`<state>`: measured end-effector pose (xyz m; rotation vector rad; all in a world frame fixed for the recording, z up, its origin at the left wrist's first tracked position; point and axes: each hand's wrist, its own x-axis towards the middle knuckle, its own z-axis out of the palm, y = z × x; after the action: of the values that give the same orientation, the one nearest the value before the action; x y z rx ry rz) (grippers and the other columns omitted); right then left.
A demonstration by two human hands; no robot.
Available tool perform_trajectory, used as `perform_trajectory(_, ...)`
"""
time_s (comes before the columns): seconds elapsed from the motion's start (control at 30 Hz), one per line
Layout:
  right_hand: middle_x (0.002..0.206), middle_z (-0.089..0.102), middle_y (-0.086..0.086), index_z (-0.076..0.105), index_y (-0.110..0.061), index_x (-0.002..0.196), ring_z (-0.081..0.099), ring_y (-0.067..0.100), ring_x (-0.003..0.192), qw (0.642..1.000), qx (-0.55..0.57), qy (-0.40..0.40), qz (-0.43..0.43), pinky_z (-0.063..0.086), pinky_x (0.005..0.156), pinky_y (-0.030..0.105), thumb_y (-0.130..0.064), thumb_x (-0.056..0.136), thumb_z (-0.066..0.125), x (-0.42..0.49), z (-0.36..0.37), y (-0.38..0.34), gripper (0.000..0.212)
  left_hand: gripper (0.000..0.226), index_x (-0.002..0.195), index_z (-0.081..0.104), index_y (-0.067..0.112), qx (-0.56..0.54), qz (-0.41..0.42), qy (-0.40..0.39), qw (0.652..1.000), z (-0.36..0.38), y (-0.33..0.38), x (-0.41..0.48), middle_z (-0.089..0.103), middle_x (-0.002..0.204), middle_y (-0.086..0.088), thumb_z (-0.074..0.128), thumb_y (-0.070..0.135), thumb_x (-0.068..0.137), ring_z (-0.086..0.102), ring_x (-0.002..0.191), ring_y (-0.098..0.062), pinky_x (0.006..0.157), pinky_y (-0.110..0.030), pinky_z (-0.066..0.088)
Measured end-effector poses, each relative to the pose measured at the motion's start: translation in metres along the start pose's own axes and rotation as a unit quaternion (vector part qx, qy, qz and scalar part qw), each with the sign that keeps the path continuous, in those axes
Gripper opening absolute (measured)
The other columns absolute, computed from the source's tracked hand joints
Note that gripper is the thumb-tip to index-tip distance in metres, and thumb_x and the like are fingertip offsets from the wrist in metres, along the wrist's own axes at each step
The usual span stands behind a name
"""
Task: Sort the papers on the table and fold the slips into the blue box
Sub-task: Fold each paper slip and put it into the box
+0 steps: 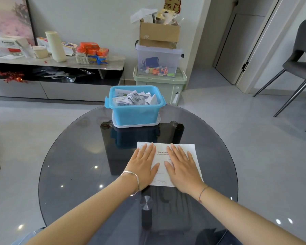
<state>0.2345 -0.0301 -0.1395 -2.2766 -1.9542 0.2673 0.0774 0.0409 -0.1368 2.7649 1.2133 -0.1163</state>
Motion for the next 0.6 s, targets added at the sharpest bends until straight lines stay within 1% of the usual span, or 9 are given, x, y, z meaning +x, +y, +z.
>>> perform_trajectory(0.13,0.159,-0.012,-0.008,-0.008,-0.020,0.151,-0.014,0.007,0.145,1.000,-0.007,0.012,0.017,-0.011,0.117,0.028,-0.044,0.102,0.015,-0.007,-0.006,0.034,0.060,0.064,0.151,-0.014,0.017,-0.008,-0.001,0.008,1.000,0.004,-0.004,0.000,-0.016,0.159,0.001,0.009,0.048,0.101,-0.015,0.146,-0.019,0.118,-0.035,-0.012)
perform_trajectory(0.27,0.159,-0.013,-0.007,-0.009,-0.019,0.151,-0.015,0.007,0.145,0.999,-0.036,-0.005,0.032,-0.015,0.115,0.027,-0.047,0.100,0.008,-0.013,-0.010,0.059,0.060,0.060,0.151,-0.012,0.024,-0.010,0.007,0.011,1.000,0.004,-0.003,0.000,-0.015,0.160,0.001,0.010,0.047,0.101,-0.014,0.147,-0.021,0.118,-0.036,-0.011)
perform_trajectory(0.33,0.158,-0.013,-0.008,-0.007,-0.019,0.151,-0.016,0.007,0.145,0.999,-0.032,-0.001,0.018,-0.017,0.114,0.027,-0.057,0.089,-0.006,-0.014,-0.010,0.060,0.073,0.054,0.150,-0.010,0.034,0.001,0.018,0.013,1.000,0.002,-0.004,-0.001,-0.014,0.160,0.000,0.010,0.045,0.102,-0.012,0.147,-0.024,0.116,-0.037,-0.012)
perform_trajectory(0.37,0.158,-0.011,-0.009,-0.003,-0.020,0.152,-0.015,0.007,0.145,1.000,-0.023,0.014,0.000,-0.016,0.115,0.027,-0.060,0.083,-0.011,-0.015,-0.012,0.060,0.080,0.052,0.150,-0.010,0.038,0.005,0.022,0.012,1.000,0.000,-0.003,-0.002,-0.013,0.160,-0.001,0.010,0.044,0.102,-0.012,0.147,-0.026,0.116,-0.038,-0.012)
perform_trajectory(0.4,0.158,-0.006,-0.010,0.004,-0.020,0.153,-0.011,0.006,0.145,0.999,-0.009,0.035,-0.027,-0.014,0.116,0.029,-0.061,0.082,-0.009,-0.017,-0.014,0.059,0.083,0.051,0.149,-0.009,0.040,0.007,0.021,0.008,1.000,-0.001,-0.003,-0.003,-0.013,0.160,-0.001,0.010,0.044,0.102,-0.011,0.147,-0.027,0.116,-0.039,-0.012)
perform_trajectory(0.43,0.159,0.005,-0.010,0.015,-0.020,0.152,-0.003,0.005,0.145,0.996,0.003,0.059,-0.063,-0.007,0.119,0.031,-0.062,0.086,-0.003,-0.021,-0.017,0.055,0.080,0.051,0.149,-0.009,0.040,0.009,0.014,0.005,1.000,-0.003,-0.002,-0.004,-0.012,0.160,-0.002,0.010,0.043,0.102,-0.011,0.147,-0.028,0.116,-0.039,-0.011)
perform_trajectory(0.5,0.150,0.035,-0.009,0.043,-0.023,0.142,0.025,0.005,0.139,0.985,0.029,0.087,-0.148,0.017,0.118,0.035,-0.056,0.095,0.016,-0.032,-0.021,0.044,0.063,0.051,0.149,-0.010,0.039,0.020,-0.015,-0.004,1.000,-0.004,0.002,-0.007,-0.011,0.160,-0.003,0.009,0.044,0.102,-0.009,0.147,-0.029,0.118,-0.041,-0.007)
perform_trajectory(0.53,0.141,0.048,-0.009,0.055,-0.024,0.133,0.038,0.006,0.131,0.976,0.036,0.096,-0.190,0.028,0.113,0.034,-0.051,0.098,0.027,-0.038,-0.022,0.039,0.052,0.052,0.149,-0.011,0.038,0.034,-0.034,-0.012,0.999,-0.005,0.005,-0.009,-0.010,0.160,-0.005,0.008,0.046,0.101,-0.007,0.147,-0.030,0.119,-0.042,-0.004)
perform_trajectory(0.6,0.127,0.060,-0.010,0.064,-0.025,0.118,0.052,0.007,0.115,0.955,-0.002,0.109,-0.274,0.040,0.102,0.028,-0.044,0.098,0.040,-0.047,-0.021,0.034,0.037,0.055,0.150,-0.014,0.034,0.068,-0.063,-0.033,0.995,-0.009,0.013,-0.015,-0.006,0.160,-0.009,0.006,0.049,0.100,0.002,0.146,-0.033,0.118,-0.043,0.005)
